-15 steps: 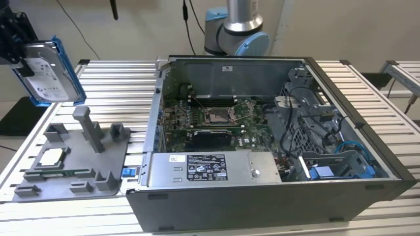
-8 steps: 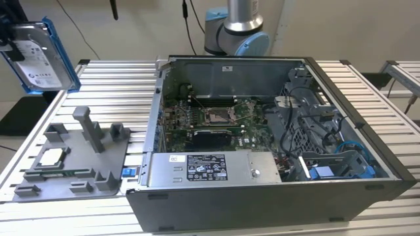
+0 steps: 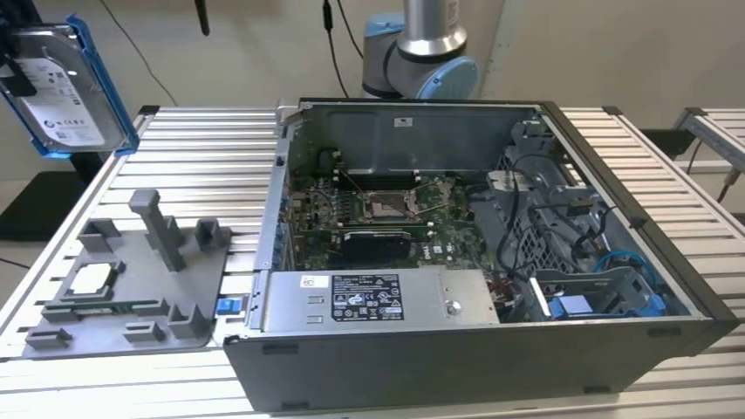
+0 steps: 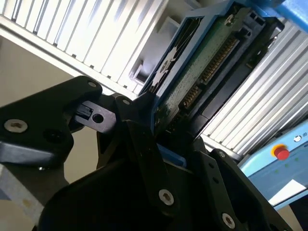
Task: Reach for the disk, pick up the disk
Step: 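Pick up the disk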
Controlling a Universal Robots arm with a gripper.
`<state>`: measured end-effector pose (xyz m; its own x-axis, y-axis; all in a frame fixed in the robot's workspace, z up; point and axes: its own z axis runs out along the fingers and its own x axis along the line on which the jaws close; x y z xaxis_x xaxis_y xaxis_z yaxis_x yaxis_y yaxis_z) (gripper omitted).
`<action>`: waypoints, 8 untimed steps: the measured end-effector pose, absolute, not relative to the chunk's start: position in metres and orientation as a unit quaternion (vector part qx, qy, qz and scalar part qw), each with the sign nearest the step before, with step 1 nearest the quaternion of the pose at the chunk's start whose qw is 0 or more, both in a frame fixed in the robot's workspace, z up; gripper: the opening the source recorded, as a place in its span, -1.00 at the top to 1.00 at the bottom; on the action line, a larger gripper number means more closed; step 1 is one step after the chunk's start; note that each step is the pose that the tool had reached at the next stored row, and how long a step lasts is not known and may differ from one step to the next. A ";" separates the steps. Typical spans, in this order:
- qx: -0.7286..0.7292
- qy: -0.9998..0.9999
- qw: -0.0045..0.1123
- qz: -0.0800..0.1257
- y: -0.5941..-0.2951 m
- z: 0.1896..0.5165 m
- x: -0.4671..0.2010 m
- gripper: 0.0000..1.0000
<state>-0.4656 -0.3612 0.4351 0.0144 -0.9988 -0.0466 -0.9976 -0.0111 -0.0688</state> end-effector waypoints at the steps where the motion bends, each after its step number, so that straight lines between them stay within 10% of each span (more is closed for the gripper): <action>1: -0.711 0.702 0.041 -0.008 -0.361 0.435 -0.466 1.00; 8: -0.711 0.702 0.032 0.001 -0.361 0.438 -0.466 1.00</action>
<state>-0.4657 -0.3612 0.4380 0.0131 -0.9988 -0.0469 -0.9990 -0.0111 -0.0437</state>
